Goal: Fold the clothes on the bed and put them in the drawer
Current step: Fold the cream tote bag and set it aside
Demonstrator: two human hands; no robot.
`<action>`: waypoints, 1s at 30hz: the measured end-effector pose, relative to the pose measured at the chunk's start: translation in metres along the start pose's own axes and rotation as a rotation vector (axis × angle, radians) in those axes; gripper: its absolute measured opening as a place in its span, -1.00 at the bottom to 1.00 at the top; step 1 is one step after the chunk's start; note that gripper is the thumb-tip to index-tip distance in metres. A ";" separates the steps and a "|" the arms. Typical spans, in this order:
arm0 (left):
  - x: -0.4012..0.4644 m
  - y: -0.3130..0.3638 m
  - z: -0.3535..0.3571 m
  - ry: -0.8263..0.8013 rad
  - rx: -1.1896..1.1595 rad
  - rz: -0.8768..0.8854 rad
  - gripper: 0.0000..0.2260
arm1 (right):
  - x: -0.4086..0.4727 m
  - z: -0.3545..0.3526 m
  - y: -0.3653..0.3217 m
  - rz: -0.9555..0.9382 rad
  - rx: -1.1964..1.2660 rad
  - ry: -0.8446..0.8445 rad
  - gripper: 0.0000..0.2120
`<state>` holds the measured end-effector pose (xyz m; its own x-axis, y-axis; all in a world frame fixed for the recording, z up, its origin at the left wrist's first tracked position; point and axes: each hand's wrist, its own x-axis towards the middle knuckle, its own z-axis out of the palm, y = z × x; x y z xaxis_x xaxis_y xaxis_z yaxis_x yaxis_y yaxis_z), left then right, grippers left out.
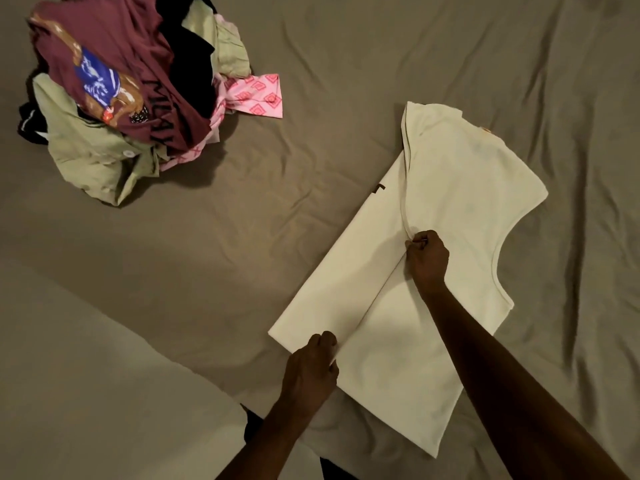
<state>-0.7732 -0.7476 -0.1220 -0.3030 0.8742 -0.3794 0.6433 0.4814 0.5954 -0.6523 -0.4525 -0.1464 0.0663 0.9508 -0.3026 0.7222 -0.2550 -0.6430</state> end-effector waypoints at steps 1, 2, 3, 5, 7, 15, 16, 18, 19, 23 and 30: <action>-0.001 -0.001 0.003 -0.001 -0.008 0.004 -0.63 | 0.002 -0.001 0.001 -0.015 -0.018 -0.016 -0.89; -0.001 -0.002 0.006 0.007 -0.005 0.017 -0.64 | 0.003 -0.003 0.001 -0.032 -0.035 -0.020 -0.89; -0.001 -0.002 0.006 0.015 0.003 0.029 -0.65 | 0.004 -0.004 -0.001 -0.046 -0.045 -0.014 -0.90; -0.001 0.003 0.006 0.020 0.032 0.036 -0.65 | 0.006 -0.006 0.000 -0.065 -0.056 0.008 -0.91; -0.001 0.005 0.006 0.012 0.046 0.027 -0.65 | 0.005 -0.007 0.002 -0.066 -0.054 0.015 -0.91; -0.001 0.000 0.005 0.057 -0.064 -0.048 -0.53 | -0.003 -0.013 -0.006 -0.115 -0.146 -0.013 -0.79; -0.001 0.002 0.003 0.099 -0.062 -0.050 -0.59 | -0.004 -0.015 -0.007 -0.138 -0.166 -0.006 -0.74; 0.008 0.005 -0.002 0.163 -0.054 -0.049 -0.72 | -0.002 -0.016 -0.011 -0.173 -0.181 0.005 -0.70; 0.018 0.007 -0.004 0.174 -0.064 -0.056 -0.76 | 0.002 -0.016 -0.013 -0.190 -0.187 0.014 -0.71; 0.091 0.037 -0.019 0.250 -0.155 -0.021 -0.75 | 0.023 -0.012 -0.020 -0.236 -0.185 0.002 -0.70; 0.292 0.134 -0.047 0.333 -0.718 -0.170 -0.78 | 0.053 -0.002 0.001 -0.248 0.084 -0.092 -0.80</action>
<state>-0.8090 -0.4247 -0.1196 -0.6221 0.7039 -0.3428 -0.0048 0.4343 0.9007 -0.6470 -0.4017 -0.1620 -0.1703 0.9671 -0.1888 0.6484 -0.0343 -0.7605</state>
